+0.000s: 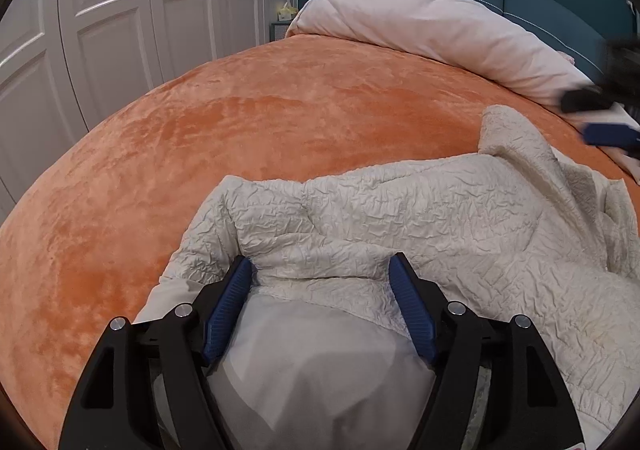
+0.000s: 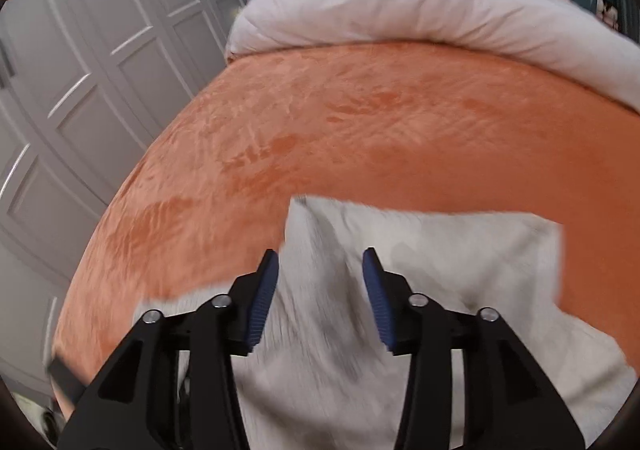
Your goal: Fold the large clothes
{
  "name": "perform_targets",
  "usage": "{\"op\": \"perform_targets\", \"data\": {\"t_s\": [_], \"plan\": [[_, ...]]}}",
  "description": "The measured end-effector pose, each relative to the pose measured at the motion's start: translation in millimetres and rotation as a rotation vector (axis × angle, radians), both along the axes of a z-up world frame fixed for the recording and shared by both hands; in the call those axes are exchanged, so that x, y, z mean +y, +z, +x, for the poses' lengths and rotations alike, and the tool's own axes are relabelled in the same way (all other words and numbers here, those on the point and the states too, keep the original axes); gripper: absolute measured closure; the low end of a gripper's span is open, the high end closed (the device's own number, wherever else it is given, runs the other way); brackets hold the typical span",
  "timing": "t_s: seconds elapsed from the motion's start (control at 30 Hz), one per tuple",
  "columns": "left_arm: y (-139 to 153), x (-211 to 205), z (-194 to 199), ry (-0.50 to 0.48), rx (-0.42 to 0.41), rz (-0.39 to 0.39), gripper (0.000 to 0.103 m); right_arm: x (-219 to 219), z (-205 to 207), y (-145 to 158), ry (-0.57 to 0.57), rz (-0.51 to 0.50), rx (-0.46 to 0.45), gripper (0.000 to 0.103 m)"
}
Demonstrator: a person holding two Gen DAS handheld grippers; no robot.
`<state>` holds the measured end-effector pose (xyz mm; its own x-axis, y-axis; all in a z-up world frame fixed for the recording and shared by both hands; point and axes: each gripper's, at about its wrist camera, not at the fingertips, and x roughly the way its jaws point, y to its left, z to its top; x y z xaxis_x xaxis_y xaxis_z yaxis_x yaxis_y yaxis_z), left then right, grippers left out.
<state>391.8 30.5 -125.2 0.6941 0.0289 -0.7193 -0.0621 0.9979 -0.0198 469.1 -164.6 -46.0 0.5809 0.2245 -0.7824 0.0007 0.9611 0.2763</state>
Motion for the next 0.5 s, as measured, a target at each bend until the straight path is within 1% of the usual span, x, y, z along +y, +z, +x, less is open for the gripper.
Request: {"op": "perform_targets", "data": {"t_s": [0.03,0.07,0.1,0.13,0.17,0.2,0.23,0.27,0.33,0.37,0.4,0.43,0.47,0.5], "plan": [[-1.0,-1.6,-0.7,0.001,-0.001,0.005,0.034,2.8,10.7,-8.1,-0.002,0.009,0.028,0.057],[-2.2,-2.4,-0.2,0.002,-0.001,0.011,0.034,8.2,26.9,-23.3,0.0,0.016,0.087,0.057],[-3.2,-2.5,0.3,0.003,-0.001,0.013,0.034,10.7,33.4,-30.1,0.006,0.01,0.112,0.079],[-3.8,-2.0,0.8,0.003,-0.002,0.01,0.034,13.7,38.9,-35.1,0.017,-0.004,0.125,0.094],[-4.5,-2.0,0.6,0.003,-0.003,0.009,0.034,14.6,42.0,-32.6,0.031,-0.015,0.103,0.097],[-4.8,-1.5,1.0,0.004,-0.004,0.007,0.034,10.7,41.5,-26.2,0.02,-0.016,0.066,0.097],[-4.9,-1.8,0.4,0.005,-0.005,0.008,0.034,2.6,40.1,-20.7,0.001,0.012,0.029,0.097],[-5.6,-2.3,0.8,0.006,-0.007,0.011,0.034,-13.0,40.0,-23.4,-0.037,0.075,0.018,0.097],[-6.5,-3.5,0.7,0.006,-0.007,0.02,0.034,-37.1,42.7,-42.9,-0.108,0.119,0.053,0.097],[-6.9,-3.4,0.6,0.007,-0.007,0.02,0.034,-49.0,41.7,-45.7,-0.148,0.164,0.049,0.099],[-7.2,-3.1,0.8,0.007,-0.006,0.019,0.034,-59.1,36.9,-40.1,-0.214,0.162,0.017,0.099],[-7.1,-3.7,0.9,0.007,-0.005,0.019,0.034,-73.8,27.9,-29.0,-0.307,0.155,-0.039,0.099],[-7.1,-4.2,0.8,0.007,-0.005,0.022,0.034,-96.6,15.1,-15.6,-0.357,0.247,-0.097,0.099],[-7.4,-4.7,1.0,0.007,-0.004,0.024,0.034,-111.7,5.4,-6.5,-0.369,0.304,-0.113,0.099]]}}
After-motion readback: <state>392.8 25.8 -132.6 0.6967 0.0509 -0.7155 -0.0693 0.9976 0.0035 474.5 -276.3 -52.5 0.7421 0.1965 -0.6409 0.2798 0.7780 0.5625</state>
